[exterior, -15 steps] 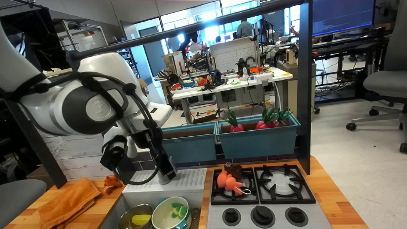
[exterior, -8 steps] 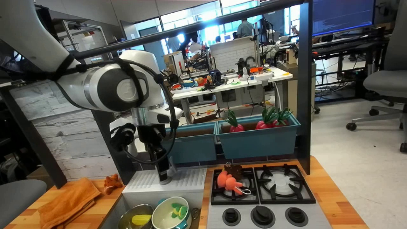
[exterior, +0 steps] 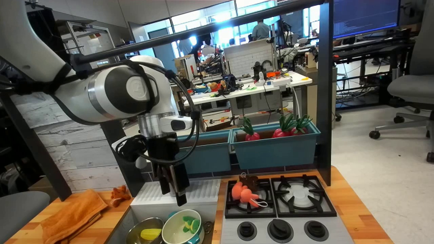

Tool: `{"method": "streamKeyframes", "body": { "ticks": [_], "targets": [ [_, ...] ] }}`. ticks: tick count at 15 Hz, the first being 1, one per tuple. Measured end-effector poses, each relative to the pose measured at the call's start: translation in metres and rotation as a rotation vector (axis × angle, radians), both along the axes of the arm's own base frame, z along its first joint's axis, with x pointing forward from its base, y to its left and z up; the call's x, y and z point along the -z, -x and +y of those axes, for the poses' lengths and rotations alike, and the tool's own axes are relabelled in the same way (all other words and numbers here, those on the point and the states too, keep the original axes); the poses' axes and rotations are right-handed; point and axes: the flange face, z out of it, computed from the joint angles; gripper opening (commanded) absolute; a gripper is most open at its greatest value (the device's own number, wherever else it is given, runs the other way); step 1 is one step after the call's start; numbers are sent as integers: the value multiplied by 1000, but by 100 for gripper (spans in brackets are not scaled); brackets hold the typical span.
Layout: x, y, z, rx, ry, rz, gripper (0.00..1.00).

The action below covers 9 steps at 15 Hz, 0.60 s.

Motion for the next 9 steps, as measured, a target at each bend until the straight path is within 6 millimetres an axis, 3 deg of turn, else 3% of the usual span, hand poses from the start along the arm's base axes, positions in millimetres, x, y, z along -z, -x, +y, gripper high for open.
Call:
{"method": "streamKeyframes", "body": {
  "ticks": [4, 9],
  "targets": [
    [-11, 9, -4, -168, 8, 134, 100],
    [-7, 12, -1, -317, 38, 258, 100]
  ]
}}
